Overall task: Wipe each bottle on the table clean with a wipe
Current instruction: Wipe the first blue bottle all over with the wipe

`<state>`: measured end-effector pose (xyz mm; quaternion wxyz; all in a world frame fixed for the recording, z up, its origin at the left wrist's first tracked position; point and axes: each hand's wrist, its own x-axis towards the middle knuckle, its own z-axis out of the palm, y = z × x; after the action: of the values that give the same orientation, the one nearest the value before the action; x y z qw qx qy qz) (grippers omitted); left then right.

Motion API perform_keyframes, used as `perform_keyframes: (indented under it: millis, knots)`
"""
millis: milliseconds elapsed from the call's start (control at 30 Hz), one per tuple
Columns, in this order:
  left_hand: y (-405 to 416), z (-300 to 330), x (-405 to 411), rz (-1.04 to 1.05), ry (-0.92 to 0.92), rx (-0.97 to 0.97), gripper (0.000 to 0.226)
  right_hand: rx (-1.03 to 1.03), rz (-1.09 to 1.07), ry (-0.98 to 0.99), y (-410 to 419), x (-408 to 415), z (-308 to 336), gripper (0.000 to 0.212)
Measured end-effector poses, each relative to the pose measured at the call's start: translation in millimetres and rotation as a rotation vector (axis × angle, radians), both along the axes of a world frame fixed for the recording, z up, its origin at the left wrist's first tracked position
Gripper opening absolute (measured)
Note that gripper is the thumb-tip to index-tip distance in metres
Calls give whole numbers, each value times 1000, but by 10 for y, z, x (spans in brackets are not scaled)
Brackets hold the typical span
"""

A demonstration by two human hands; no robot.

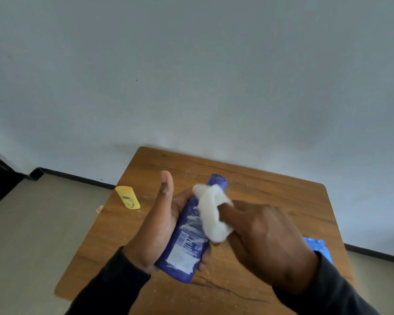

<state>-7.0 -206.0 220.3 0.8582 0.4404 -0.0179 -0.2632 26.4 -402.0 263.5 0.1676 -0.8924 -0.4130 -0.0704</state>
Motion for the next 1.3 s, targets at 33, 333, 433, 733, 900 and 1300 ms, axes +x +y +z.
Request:
perform_keyframes:
  millis: [33,333,433,733,900,1300]
  knots:
    - [5,-6,3,-6,9,-26,99,-4,26,10,4,-19,-18,19]
    - [-9,-23,43,-69,9,-210,104,74,44,1,-72,59,-28,12]
    - [-21,-32,49,-87,30,-279,102,120,-41,-14,-124,146,19,10]
    - [-12,-28,106,-136,53,-408,99,167,-24,14,-152,122,-4,10]
    - [-57,-13,144,-159,48,-445,100,197,-16,32,-162,91,-47,9]
    - [-141,-25,165,-191,43,-446,101,152,10,60,-276,30,2,6]
